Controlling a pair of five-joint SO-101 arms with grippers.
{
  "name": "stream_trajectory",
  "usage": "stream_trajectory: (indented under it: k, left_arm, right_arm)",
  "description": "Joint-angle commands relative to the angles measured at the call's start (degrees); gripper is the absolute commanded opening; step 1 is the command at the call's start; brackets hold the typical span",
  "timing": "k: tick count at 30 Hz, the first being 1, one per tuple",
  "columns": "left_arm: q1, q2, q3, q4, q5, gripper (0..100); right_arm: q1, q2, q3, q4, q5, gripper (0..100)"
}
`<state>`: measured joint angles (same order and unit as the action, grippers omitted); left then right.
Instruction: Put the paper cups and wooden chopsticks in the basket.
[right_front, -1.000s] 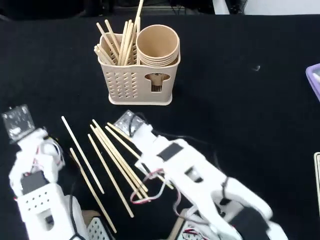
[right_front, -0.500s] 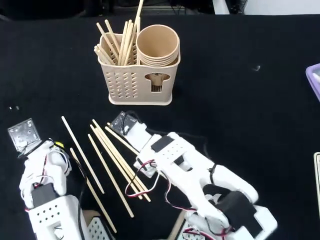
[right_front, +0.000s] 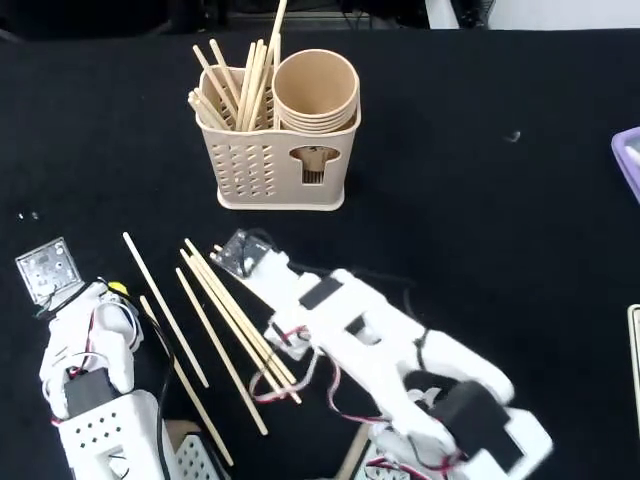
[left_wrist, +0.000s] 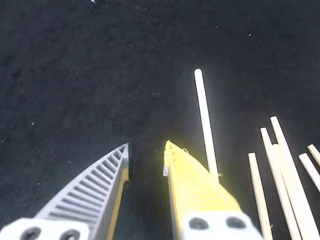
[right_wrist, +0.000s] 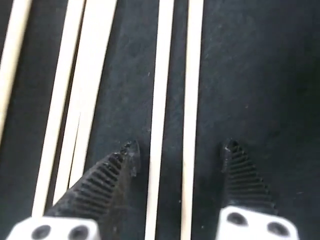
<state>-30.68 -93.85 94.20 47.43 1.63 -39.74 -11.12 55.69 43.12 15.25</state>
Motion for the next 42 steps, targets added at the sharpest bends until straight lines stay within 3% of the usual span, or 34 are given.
stream_trajectory:
  k: [1,4,12,16,24,30,35,42]
  left_arm:
    - [0.7,-0.4,-0.6,0.2,0.4,12]
    - [0.7,-0.4,-0.6,0.2,0.4,12]
    - [0.7,-0.4,-0.6,0.2,0.4,12]
    - [0.8,-0.4,-0.6,0.2,0.4,12]
    - [0.8,-0.6,-0.6,0.2,0.7,12]
    - [0.5,-0.5,-0.6,0.2,0.7,12]
    - [0.5,-0.5,-0.6,0.2,0.7,12]
    - [0.7,-0.9,-1.1,2.5,0.6,12]
  right_arm:
    - [0.9,3.1,-5.6,-0.7,0.2,15.8]
    - [0.7,3.1,-5.8,-0.8,-1.4,0.4]
    - [1.2,-3.9,-4.1,2.4,-1.6,1.0]
    - [2.5,-17.5,2.0,3.0,-1.4,1.0]
    - [12.6,-45.8,10.9,3.5,-1.8,1.1]
    - [10.9,-64.6,8.6,3.6,-1.8,1.1]
    - [7.9,-71.3,2.0,-9.4,-7.7,1.1]
    - [7.7,-59.6,0.7,-43.8,-10.6,1.1]
